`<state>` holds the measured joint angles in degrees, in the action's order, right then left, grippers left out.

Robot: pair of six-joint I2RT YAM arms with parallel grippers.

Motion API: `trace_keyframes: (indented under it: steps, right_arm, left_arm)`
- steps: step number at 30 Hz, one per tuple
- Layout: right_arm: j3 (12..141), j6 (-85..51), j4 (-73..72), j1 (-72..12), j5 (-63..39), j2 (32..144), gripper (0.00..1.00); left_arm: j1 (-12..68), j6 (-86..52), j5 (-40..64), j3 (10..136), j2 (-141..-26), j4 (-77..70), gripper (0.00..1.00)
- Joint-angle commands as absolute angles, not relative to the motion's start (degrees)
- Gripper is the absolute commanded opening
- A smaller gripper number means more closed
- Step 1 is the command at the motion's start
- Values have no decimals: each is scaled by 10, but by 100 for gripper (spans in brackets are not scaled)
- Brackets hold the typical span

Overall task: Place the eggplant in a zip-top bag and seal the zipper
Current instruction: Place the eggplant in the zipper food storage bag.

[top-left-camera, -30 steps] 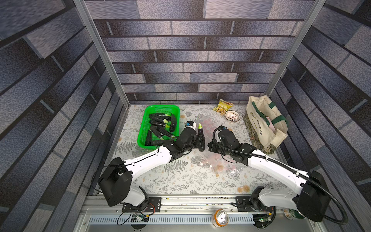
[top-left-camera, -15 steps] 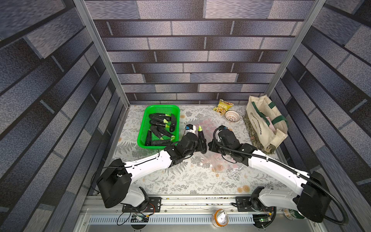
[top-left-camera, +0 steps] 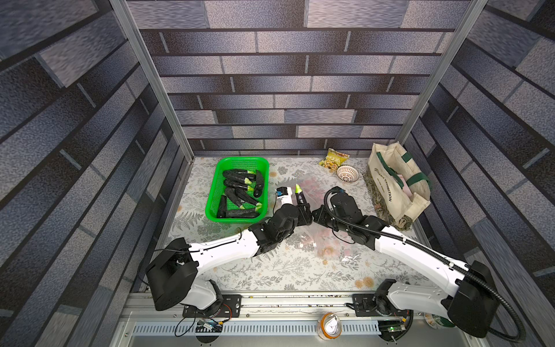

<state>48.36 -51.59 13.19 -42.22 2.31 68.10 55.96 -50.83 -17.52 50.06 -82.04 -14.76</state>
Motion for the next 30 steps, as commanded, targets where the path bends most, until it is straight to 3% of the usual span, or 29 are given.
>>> trace_keyframes:
  steps: [1, 6, 10, 13, 15, 17, 24, 30]
  right_arm:
    - [475, -539, 116, -419, 40, 666, 0]
    - [478, -535, 130, -419, 55, 660, 0]
    - [481, -529, 139, -419, 68, 658, 0]
    - [488, -519, 149, -419, 75, 661, 0]
    - [492, -517, 151, -419, 79, 663, 0]
    - [492, -516, 152, -419, 82, 663, 0]
    - [503, -527, 163, -419, 91, 676, 0]
    - [506, -503, 157, -419, 95, 673, 0]
  left_arm:
    - [577, -488, -213, 522, -831, -113, 48]
    - [583, -495, -199, 519, -828, -130, 57]
    - [587, -500, -198, 518, -821, -127, 58]
    - [587, -498, -196, 515, -814, -125, 50]
    - [587, -499, -200, 514, -812, -120, 36]
    - [586, -501, -202, 515, -809, -105, 31]
    - [582, -485, -206, 492, -766, -92, 32]
    - [537, -495, -44, 512, -753, -14, 32]
